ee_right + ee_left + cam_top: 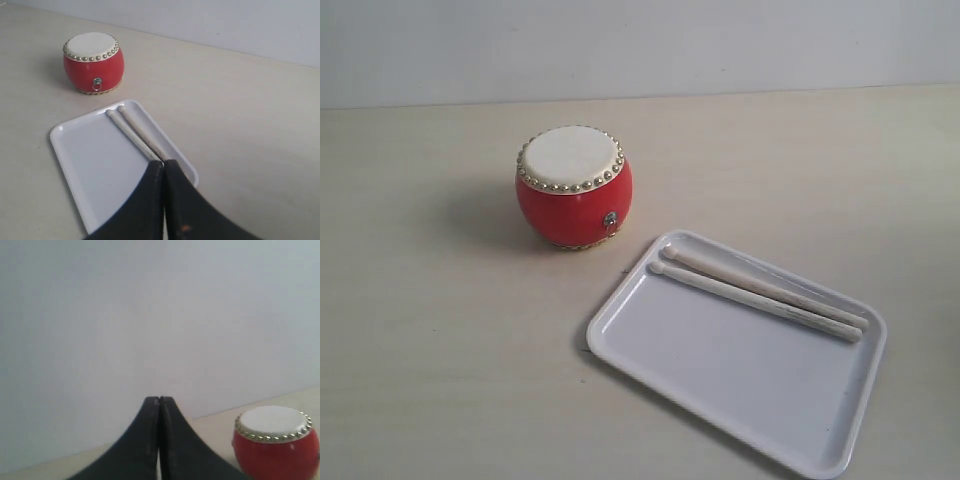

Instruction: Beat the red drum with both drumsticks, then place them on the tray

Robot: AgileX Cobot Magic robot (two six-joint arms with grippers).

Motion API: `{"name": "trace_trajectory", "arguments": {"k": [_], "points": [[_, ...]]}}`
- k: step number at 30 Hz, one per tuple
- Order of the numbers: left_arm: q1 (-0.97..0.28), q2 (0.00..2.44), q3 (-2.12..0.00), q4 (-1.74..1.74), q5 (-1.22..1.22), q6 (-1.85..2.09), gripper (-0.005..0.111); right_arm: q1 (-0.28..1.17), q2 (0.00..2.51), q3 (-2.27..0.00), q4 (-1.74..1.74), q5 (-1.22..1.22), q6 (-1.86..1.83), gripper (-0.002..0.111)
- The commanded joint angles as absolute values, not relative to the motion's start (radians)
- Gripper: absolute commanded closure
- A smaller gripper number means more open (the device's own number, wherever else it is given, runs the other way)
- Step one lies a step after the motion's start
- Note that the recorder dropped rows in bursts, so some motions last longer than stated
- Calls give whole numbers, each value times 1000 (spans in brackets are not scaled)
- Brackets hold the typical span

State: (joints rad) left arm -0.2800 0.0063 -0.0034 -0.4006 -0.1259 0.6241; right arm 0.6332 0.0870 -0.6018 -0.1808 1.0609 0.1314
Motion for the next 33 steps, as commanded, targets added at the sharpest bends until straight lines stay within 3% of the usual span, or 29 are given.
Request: {"name": "trace_trajectory", "arguments": {"k": [1,9,15,23,33], "points": [[-278,0,0,19,111,144,107,634,84,-595,-183,1050,129,108],[-265,0,0,19,179,117,107,634,84,-595,-183,1048,129,108],[-47,0,0,14,186,87,107,634,84,-595,-183,1048,129,108],[86,0,0,11,186,66,107,634,84,-595,-183,1048,129,108],[99,0,0,11,186,69,107,634,84,-595,-183,1048,129,108]]}}
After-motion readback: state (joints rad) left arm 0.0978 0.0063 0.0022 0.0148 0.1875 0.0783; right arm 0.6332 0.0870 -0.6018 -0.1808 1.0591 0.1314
